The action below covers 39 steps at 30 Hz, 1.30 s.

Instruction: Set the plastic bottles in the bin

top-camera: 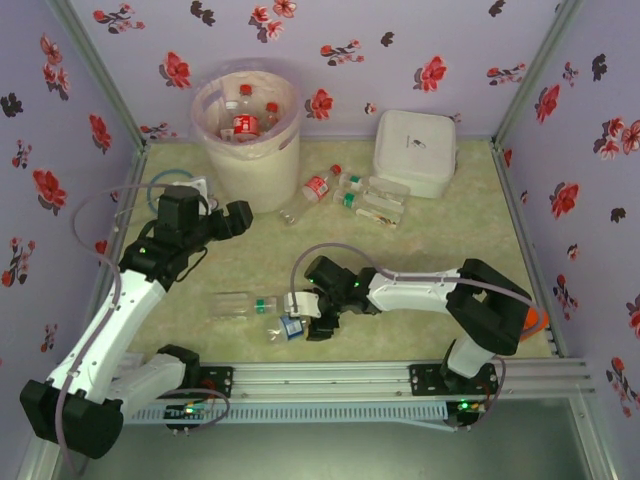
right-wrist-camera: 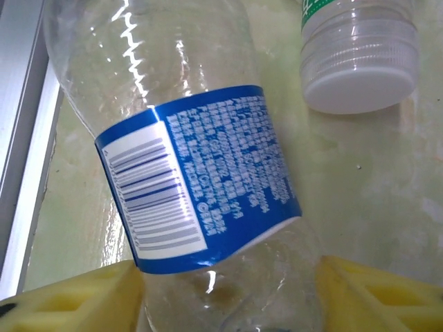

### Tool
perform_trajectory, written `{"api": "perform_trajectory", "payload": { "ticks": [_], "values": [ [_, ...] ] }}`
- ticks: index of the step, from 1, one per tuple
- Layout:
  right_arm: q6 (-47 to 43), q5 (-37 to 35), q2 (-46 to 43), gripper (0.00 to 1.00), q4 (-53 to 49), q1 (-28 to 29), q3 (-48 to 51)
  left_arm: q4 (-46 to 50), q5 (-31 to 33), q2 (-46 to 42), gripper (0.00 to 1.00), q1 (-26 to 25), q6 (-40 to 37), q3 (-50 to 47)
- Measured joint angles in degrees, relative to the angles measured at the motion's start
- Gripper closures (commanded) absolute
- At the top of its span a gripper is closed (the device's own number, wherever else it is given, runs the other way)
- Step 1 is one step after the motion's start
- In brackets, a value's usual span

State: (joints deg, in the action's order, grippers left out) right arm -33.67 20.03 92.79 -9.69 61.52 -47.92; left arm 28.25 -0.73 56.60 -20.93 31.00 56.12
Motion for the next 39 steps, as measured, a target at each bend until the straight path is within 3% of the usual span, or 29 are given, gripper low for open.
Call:
{"api": "perform_trajectory", "payload": {
  "ticks": [6, 11, 15, 19, 23, 29, 33, 39],
  "values": [
    [3.3, 1.6, -1.4, 0.45, 0.9, -1.6, 1.2, -2.2, 0.0, 0.0, 0.09, 0.0, 1.8, -1.1],
    [7.4, 2.3, -10.9, 0.45, 1.3, -5.8, 5.6, -5.8, -0.7, -0.3, 0.08, 0.0, 5.3, -4.4],
    [13.3, 2.3, -21.3, 0.47, 4.6, -12.2, 10.3, -11.5, -2.1, -2.3, 0.06, -1.1, 8.5, -8.6],
    [23.4, 0.9, -26.2, 0.55, 11.6, -19.6, 13.9, -18.6, -2.5, -3.7, 0.06, -6.0, 10.7, -11.1],
    [34.1, -0.9, -26.2, 0.55, 18.0, -24.6, 14.4, -26.3, -1.4, -2.8, 0.05, -13.1, 12.7, -12.7],
    [44.8, -0.7, -24.2, 0.55, 28.0, -25.3, 14.4, -38.8, 0.0, 6.5, 0.03, -21.8, 15.3, -13.9],
    [49.0, 0.9, -22.1, 0.54, 32.4, -25.3, 14.4, -43.7, 0.3, 12.5, 0.05, -24.2, 15.7, -13.7],
    [52.6, 2.9, -21.0, 0.54, 36.2, -25.3, 14.5, -47.1, 0.7, 17.6, 0.21, -24.5, 16.9, -11.0]
  ]
}}
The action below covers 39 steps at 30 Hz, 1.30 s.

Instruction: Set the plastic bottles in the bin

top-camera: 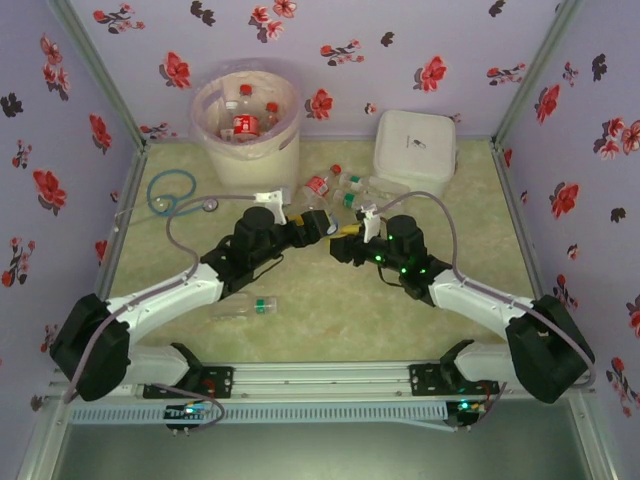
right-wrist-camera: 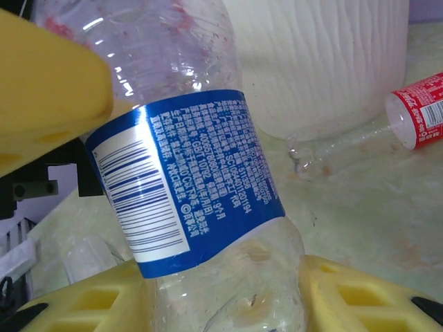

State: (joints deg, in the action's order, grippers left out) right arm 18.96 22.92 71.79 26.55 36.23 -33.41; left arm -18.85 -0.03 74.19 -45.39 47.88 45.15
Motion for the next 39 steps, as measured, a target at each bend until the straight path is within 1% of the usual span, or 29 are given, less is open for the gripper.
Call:
{"api": "perform_trajectory", "payload": {
  "ticks": [4, 7, 9, 11, 13, 16, 17, 20, 23, 25, 29, 32, 34, 36, 39],
  "values": [
    [1.5, 0.7, 0.3, 0.53, 2.2, 0.0, 0.5, -1.8, 0.0, 0.9, 0.36, -0.1, 0.8, 1.0],
    [2.1, 0.9, 0.9, 0.51, 2.9, -0.2, 0.5, -2.0, 0.2, 1.5, 0.43, -0.2, 1.1, 1.2],
    [2.3, 0.9, 1.3, 0.46, 3.0, -0.2, 0.5, -2.0, 0.4, 1.7, 0.47, -0.2, 1.1, 1.2],
    [2.3, 1.3, 1.5, 0.36, 3.3, -0.2, 0.5, -1.9, 0.5, 1.9, 0.5, -0.1, 1.1, 1.4],
    [2.0, 1.8, 1.5, 0.21, 3.7, -0.2, 0.5, -0.7, 0.5, 2.1, 0.52, 0.0, 1.0, 2.4],
    [0.9, 1.9, 1.0, 0.07, 3.3, -0.2, 0.5, 3.2, 0.7, 2.4, 0.54, 0.4, -0.6, 5.9],
    [0.4, 1.9, 0.5, 0.06, 2.8, -0.2, 0.5, 4.8, 0.6, 2.4, 0.54, 0.8, -1.4, 7.5],
    [-2.3, 1.0, -2.8, 0.06, -0.1, -0.3, 0.5, 9.6, 0.4, 2.4, 0.55, 2.4, -4.6, 13.7],
    [-5.5, -0.4, -7.4, 0.06, -3.9, -0.6, 0.5, 14.6, 0.2, 2.3, 0.57, 5.2, -8.2, 20.7],
    [-7.5, -1.6, -10.1, 0.06, -6.5, -0.8, 0.5, 18.2, 0.0, 2.2, 0.61, 8.1, -10.5, 25.9],
    [-9.2, -3.2, -12.4, 0.08, -10.7, -0.9, 0.5, 22.1, 0.0, 2.1, 0.67, 15.6, -14.0, 34.8],
    [-9.6, -3.9, -13.3, 0.09, -13.6, -0.9, 0.8, 22.3, 0.4, 2.1, 0.74, 21.8, -15.3, 40.1],
    [-9.6, -4.3, -14.1, 0.09, -15.2, -0.9, 1.1, 21.1, 0.7, 2.6, 0.81, 25.6, -15.5, 42.4],
    [-9.9, -4.8, -14.9, 0.09, -16.5, -0.9, 1.3, 20.0, 1.2, 4.4, 0.86, 28.4, -15.5, 44.9],
    [-10.1, -5.0, -15.9, 0.1, -18.4, -0.9, 1.3, 20.3, 1.8, 10.6, 0.94, 31.0, -15.8, 51.5]
  ]
}}
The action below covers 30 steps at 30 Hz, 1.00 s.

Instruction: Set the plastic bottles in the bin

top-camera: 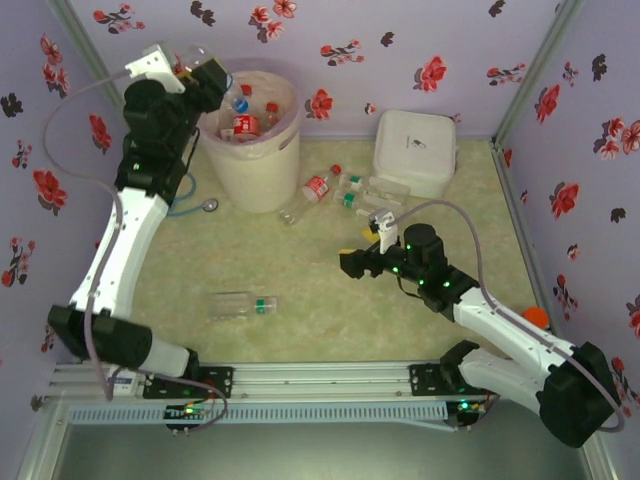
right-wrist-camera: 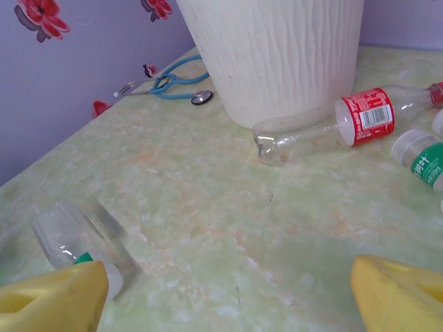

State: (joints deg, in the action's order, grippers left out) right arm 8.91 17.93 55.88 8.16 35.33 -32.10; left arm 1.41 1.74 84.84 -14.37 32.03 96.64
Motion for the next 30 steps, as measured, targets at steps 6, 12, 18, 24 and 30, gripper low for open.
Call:
{"api": "perform_trajectory", "payload": {
  "ticks": [6, 12, 18, 24, 30],
  "values": [
    [-1.2, -0.8, -2.8, 0.09, -4.3, -0.1, 0.0, 6.1, 0.1, 15.8, 1.0, 1.7, -3.4, 13.2],
    [-2.3, -1.8, -5.2, 0.1, -7.6, -0.1, 0.0, 14.2, -2.7, 25.6, 1.0, 1.2, -6.5, 18.1],
    [-2.6, -2.6, -5.7, 0.1, -9.2, -0.1, 0.0, 24.7, -3.9, 31.8, 0.97, -1.9, -12.3, 27.1],
    [-2.5, -2.6, -5.0, 0.1, -9.5, -0.1, 0.0, 30.1, -2.8, 37.0, 0.22, -3.3, -17.8, 31.7],
    [-2.6, -2.6, -4.7, 0.12, -9.8, -0.1, 0.0, 33.0, -2.2, 37.4, 0.05, -4.6, -20.3, 32.6]
  ]
}}
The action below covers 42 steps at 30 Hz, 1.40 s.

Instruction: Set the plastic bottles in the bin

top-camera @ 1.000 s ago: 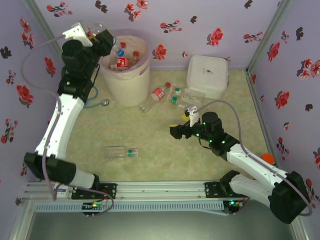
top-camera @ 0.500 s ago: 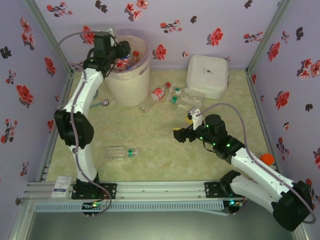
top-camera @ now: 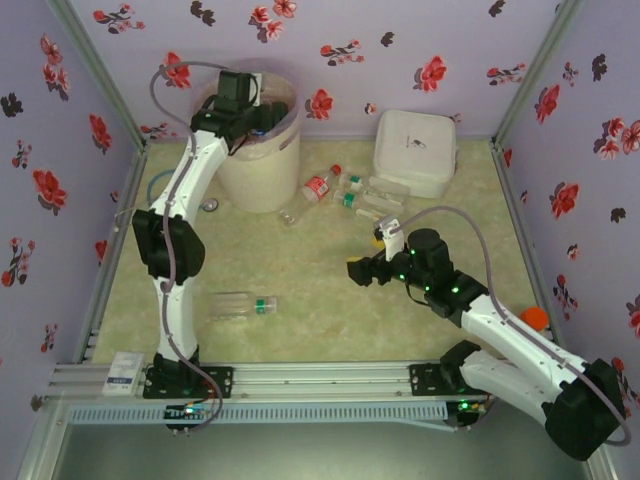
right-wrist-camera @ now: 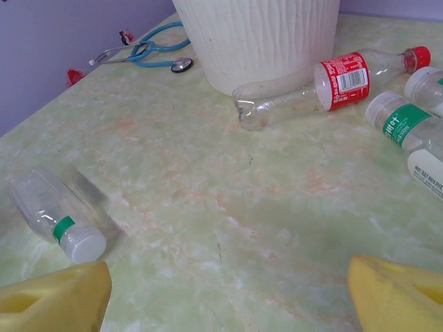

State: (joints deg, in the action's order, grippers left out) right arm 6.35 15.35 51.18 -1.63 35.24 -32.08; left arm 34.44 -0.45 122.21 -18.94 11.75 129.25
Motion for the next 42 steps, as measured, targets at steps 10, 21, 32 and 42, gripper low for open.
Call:
{"api": "perform_trajectory", "payload": {
  "ticks": [10, 21, 32, 42],
  "values": [
    [0.0, 0.0, 0.7, 0.12, 0.0, 0.0, 0.0, 4.9, 0.5, -1.0, 0.0, -0.5, -2.7, 9.7],
    [-3.2, 4.3, 1.5, 0.09, -0.3, 0.8, -0.7, 5.5, 2.5, -22.1, 0.0, -0.5, -4.6, -8.2],
    [-21.9, 7.0, 21.7, 0.1, -0.2, 15.3, -9.8, -7.8, 1.2, -61.4, 0.0, 2.7, 10.2, -61.2],
    [-32.0, 6.5, 44.8, 0.1, -1.3, 25.9, -26.1, -5.5, 3.1, -79.9, 0.0, 4.2, 21.9, -79.4]
  ]
}}
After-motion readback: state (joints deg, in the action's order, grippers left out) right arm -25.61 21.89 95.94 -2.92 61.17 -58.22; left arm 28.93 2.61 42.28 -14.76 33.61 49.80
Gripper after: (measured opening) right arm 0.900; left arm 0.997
